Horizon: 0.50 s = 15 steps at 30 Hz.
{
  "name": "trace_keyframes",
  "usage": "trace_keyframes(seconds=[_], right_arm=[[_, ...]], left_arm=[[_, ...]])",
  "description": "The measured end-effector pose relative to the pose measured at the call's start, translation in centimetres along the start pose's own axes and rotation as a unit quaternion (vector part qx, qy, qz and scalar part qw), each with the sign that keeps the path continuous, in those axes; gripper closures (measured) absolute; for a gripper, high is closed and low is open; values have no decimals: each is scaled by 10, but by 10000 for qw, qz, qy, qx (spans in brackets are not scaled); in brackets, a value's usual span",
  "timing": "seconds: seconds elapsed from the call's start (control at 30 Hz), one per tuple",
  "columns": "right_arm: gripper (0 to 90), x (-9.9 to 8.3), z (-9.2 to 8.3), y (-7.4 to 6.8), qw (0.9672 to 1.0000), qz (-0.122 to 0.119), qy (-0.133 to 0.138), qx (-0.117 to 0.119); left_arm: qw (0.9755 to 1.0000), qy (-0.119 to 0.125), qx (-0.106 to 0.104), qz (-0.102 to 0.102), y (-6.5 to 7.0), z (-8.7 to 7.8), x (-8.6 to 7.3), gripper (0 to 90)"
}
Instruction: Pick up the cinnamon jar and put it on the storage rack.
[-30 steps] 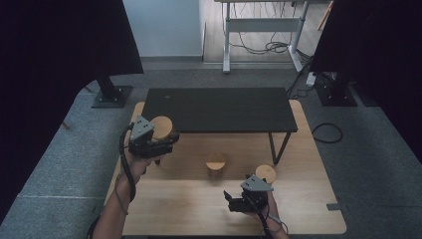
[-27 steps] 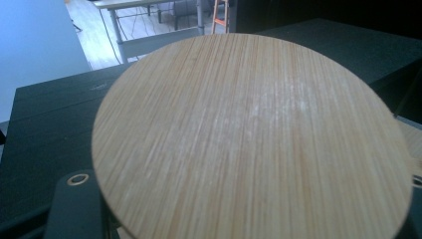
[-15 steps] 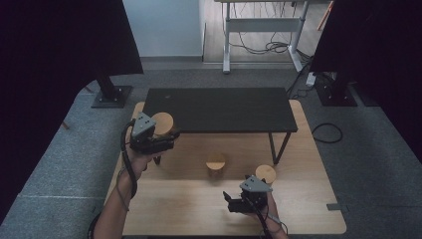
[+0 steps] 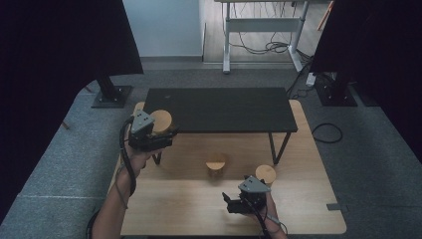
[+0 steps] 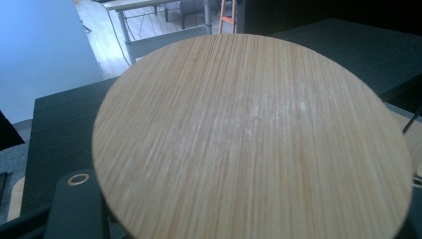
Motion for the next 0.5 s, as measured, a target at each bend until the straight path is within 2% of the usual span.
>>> trace_keyframes(seconds=[0.5], right_arm=[[27,-1,0,1,10000,32,-8,-13]], left_arm=[[9999,38,93,96,0,3,4,251]])
Point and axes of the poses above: each handheld gripper's, and its own axes: z roughly forward along the jaws, x roughly out of its top, y roughly to its right, the point moved 5 cm from there along z, roughly forward along the jaws, and after that the axes turned 13 degrees about x, right-handed, at the moved point
